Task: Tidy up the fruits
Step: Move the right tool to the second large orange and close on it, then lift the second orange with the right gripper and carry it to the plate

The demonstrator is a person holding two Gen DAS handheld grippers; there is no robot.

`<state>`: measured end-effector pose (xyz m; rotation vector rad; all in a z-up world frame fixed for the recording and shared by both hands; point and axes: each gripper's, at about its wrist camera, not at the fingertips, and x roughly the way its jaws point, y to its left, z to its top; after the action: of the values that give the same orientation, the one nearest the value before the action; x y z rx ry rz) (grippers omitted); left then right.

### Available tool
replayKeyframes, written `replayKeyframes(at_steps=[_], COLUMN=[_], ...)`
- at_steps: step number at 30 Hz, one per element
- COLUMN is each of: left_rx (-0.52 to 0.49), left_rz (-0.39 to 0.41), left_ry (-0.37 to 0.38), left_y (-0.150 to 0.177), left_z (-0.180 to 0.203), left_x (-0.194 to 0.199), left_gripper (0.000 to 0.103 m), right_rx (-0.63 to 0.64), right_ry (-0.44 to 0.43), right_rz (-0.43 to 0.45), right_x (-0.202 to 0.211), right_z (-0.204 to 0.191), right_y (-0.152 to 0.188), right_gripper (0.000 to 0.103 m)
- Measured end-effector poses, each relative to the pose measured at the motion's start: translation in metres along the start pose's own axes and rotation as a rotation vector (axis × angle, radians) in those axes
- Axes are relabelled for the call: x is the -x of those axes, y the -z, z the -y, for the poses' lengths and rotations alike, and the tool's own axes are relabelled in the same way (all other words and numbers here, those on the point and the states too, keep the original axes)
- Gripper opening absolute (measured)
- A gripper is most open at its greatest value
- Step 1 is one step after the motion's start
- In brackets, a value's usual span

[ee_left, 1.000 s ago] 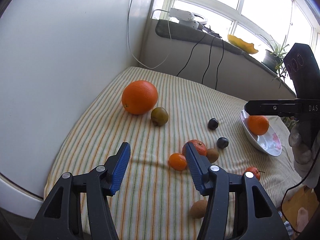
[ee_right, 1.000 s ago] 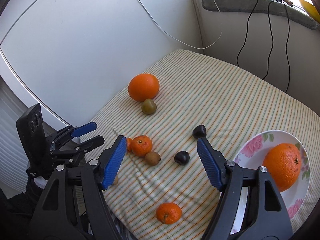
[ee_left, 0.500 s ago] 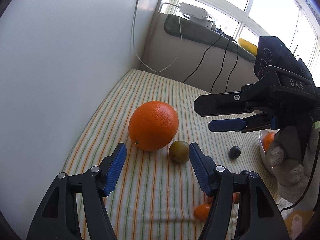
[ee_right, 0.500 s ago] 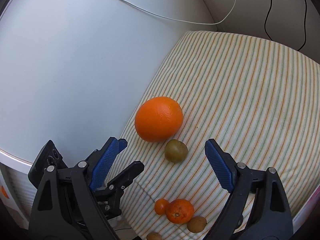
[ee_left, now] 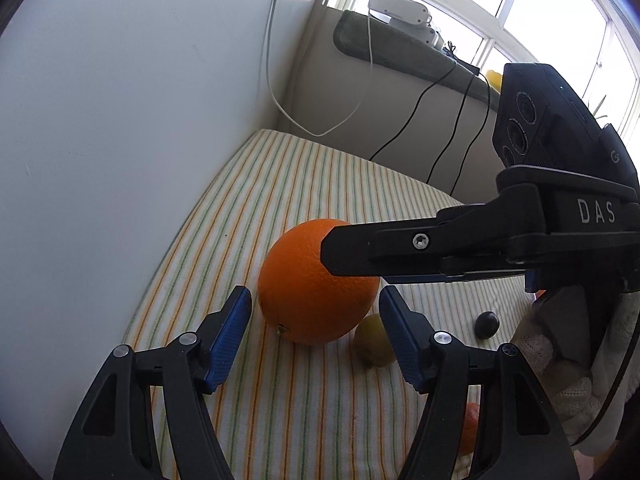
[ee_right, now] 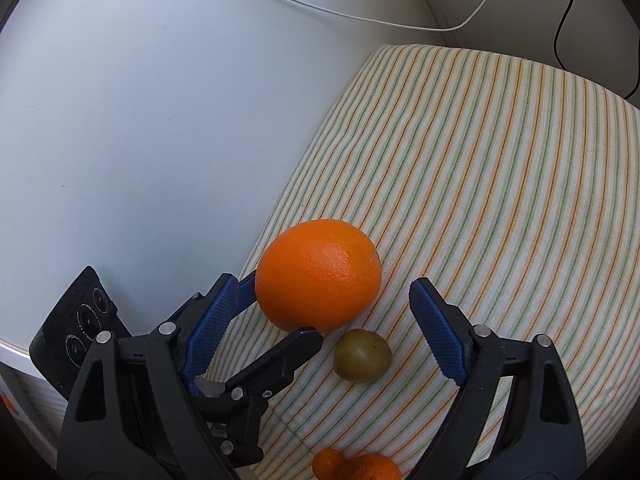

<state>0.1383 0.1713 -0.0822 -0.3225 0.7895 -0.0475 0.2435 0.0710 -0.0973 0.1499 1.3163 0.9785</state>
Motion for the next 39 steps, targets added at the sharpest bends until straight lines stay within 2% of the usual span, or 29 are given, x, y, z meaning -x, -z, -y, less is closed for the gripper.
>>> replayKeyframes(at_steps=[5, 13, 28, 39], left_rx=[-0.002, -0.009, -0.043, -0.104], left_rz=[-0.005, 0.010, 0.082, 0.136], left_ry=[0.007, -0.012, -0.004, 0.022], left_y=[-0.002, -0.003, -0.006, -0.001], left_z=[0.000, 0.003, 0.029, 0.077], left_x=[-0.002, 0.000, 0.040, 0.075], left_gripper=[0.066, 0.063, 0.063, 0.063], right_rx=[0.015, 0.026, 0.092, 0.128], right_ry=[0.005, 0.020, 0.032, 0.052], right_rz=[-0.028, -0.014, 0.059, 0.133], right_x=[-0.017, -0.021, 0.047, 0.117], right_z=[-0.014, -0.027, -0.043, -0.055], right_y=[-0.004, 0.001, 0.021, 0.050], right_gripper=[0.074, 0.072, 0.072, 0.072])
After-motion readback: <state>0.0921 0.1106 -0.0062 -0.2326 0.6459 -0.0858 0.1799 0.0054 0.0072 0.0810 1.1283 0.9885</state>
